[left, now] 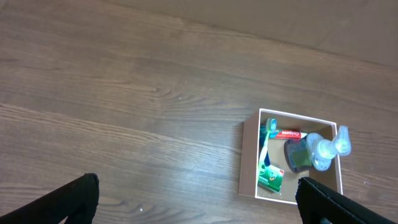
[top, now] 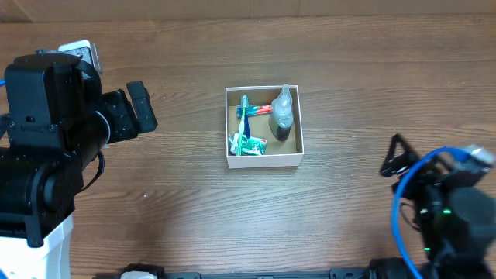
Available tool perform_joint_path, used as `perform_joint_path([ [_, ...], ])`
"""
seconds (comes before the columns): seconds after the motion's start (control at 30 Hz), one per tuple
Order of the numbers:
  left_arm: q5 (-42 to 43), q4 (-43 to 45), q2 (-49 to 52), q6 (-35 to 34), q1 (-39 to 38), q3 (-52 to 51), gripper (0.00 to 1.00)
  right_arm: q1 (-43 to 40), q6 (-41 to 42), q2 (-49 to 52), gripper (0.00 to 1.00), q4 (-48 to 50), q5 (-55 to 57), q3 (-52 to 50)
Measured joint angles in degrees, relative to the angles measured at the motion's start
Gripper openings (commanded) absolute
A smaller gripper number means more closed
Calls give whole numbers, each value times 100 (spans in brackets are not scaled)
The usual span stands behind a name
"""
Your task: Pack container
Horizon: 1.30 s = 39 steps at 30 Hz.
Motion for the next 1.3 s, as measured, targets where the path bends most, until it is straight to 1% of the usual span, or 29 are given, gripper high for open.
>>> perform_joint_path([
  [0.1, 0, 0, 0, 0, 0, 0, 100, 2, 7, -651, 100, 94, -26, -1119],
  [0.2, 0, 0, 0, 0, 0, 0, 100, 2, 15, -1134, 100, 116, -37, -1825],
  [0.33, 0, 0, 0, 0, 0, 0, 100, 2, 20, -1661, 100, 302, -44, -2599],
  [0.47, 0, 0, 0, 0, 0, 0, 100, 0, 22, -2159, 100, 442, -37, -3040],
  [0.67, 0, 0, 0, 0, 0, 0, 100, 2, 20, -2533, 100, 439, -37, -3322],
  [0.9, 0, 0, 0, 0, 0, 0, 100, 0, 22, -2546, 100, 439, -37, -3338],
  [1.1, 0, 0, 0, 0, 0, 0, 100, 0, 24, -2546, 100, -4, -37, -3403],
  [1.3, 0, 0, 0, 0, 0, 0, 100, 0, 20, -2546, 100, -39, -39, -3403],
])
